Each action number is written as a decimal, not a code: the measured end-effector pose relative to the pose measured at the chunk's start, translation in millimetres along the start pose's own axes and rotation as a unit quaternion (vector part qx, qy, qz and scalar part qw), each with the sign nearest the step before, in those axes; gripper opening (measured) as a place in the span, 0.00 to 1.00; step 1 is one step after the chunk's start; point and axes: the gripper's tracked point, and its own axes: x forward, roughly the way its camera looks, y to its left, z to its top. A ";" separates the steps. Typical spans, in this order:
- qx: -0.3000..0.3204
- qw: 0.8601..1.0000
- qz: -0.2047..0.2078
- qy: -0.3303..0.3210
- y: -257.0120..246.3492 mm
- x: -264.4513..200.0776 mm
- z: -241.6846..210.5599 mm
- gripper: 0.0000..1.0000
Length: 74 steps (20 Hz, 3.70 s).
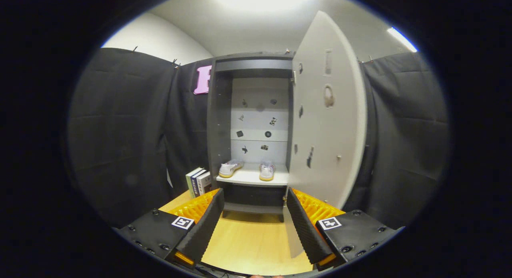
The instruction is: Open the shoe cabinet door, grab the shoes and put them into the shoe cabinet, then close the shoe cabinet door.
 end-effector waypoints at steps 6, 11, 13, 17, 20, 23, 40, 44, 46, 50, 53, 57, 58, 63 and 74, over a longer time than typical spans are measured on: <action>0.049 0.996 -0.081 0.002 -99.6 -30.2 -9.5 0.97; 0.075 0.993 -0.094 0.003 -168.0 -13.9 -9.9 0.97; 0.076 0.992 -0.104 -0.006 -196.1 4.1 -7.7 0.97; 0.091 0.992 -0.088 -0.014 -227.4 47.5 -3.0 0.97; 0.095 0.994 -0.055 -0.017 -228.4 75.2 -5.1 0.97; 0.094 0.995 -0.026 -0.014 -224.4 89.7 -7.0 0.97; 0.077 0.995 -0.067 -0.006 -162.4 79.9 -3.4 0.97; 0.073 0.996 -0.059 -0.009 -119.5 77.4 0.3 0.97; 0.066 0.996 -0.058 -0.010 -102.2 77.3 1.6 0.97; 0.047 0.996 -0.069 -0.015 -73.3 80.0 6.0 0.97; 0.044 0.996 -0.070 -0.015 -51.4 84.5 6.8 0.97; 0.040 0.996 -0.075 -0.025 -28.8 95.2 12.4 0.97; 0.037 0.996 -0.073 -0.023 -21.5 99.5 12.6 0.97; 0.016 0.999 -0.044 -0.022 22.5 122.1 18.8 0.97; 0.013 0.998 -0.041 -0.036 29.1 129.2 30.8 0.96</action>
